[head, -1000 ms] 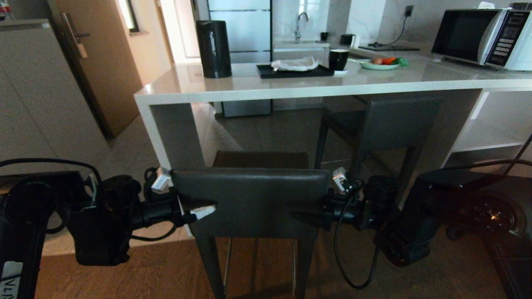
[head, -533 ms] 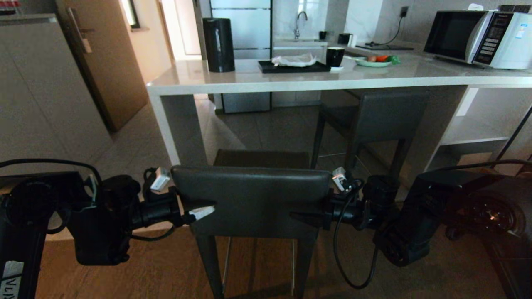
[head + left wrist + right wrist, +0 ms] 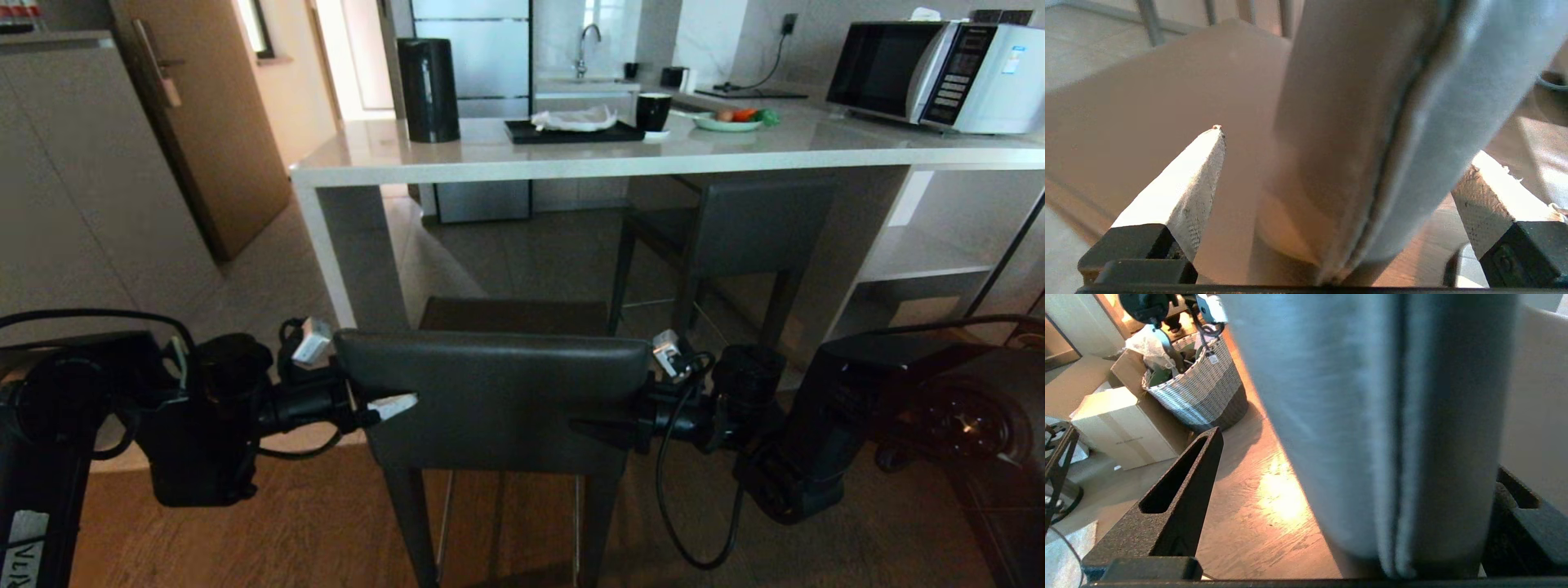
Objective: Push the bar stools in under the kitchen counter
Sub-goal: Pull the gray chair out from under the dining table
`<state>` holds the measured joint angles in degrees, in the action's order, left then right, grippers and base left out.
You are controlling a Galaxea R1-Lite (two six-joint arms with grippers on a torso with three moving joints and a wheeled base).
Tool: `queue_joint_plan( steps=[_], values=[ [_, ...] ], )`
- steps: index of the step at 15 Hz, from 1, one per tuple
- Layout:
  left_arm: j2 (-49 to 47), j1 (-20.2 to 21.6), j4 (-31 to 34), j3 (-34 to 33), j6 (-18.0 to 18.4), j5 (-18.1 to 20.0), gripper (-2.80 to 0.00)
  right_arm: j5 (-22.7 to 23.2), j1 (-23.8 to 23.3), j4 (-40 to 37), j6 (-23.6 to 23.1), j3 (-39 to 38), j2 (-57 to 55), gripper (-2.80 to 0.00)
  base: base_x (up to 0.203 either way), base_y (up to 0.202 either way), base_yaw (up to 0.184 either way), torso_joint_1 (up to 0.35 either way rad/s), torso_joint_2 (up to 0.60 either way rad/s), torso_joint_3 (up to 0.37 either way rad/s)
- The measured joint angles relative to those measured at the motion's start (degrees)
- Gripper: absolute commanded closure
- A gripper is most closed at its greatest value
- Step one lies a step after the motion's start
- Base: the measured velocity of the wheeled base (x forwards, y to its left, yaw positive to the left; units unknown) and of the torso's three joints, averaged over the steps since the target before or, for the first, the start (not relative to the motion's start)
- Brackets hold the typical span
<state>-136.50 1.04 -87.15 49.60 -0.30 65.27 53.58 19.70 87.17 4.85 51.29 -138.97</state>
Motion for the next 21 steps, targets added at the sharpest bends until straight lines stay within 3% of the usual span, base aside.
queue_joint_plan(
  steps=[3, 4, 16, 18, 21],
  values=[
    [0.7, 1.8, 0.0, -0.4, -2.1, 7.0, -2.8, -0.3, -0.1, -0.2, 0.3, 1.9, -0.6, -2.8, 0.0, 0.0, 0.0, 0.0, 0.0, 0.0],
    [1.1, 1.9, 0.0, -1.0, -2.2, 7.6, -2.8, -0.9, 0.0, -0.2, 0.4, 3.1, -1.0, -2.8, 0.0, 0.0, 0.0, 0.0, 0.0, 0.0],
    [2.8, -4.9, 0.0, -6.6, -1.8, 7.7, -2.8, -2.4, -2.8, 0.3, 0.5, 8.4, -6.3, -2.8, 0.0, 0.0, 0.0, 0.0, 0.0, 0.0],
    [2.5, -4.9, -0.1, -6.3, -1.7, 7.5, -2.8, -2.5, -2.8, 0.2, 0.4, 8.2, -6.2, -2.8, 0.0, 0.0, 0.0, 0.0, 0.0, 0.0],
    [1.4, -1.5, 0.0, -5.8, -1.5, 7.9, -2.8, -2.2, -2.8, -0.5, 0.2, 6.2, -5.3, -2.8, 0.0, 0.0, 0.0, 0.0, 0.0, 0.0]
  ],
)
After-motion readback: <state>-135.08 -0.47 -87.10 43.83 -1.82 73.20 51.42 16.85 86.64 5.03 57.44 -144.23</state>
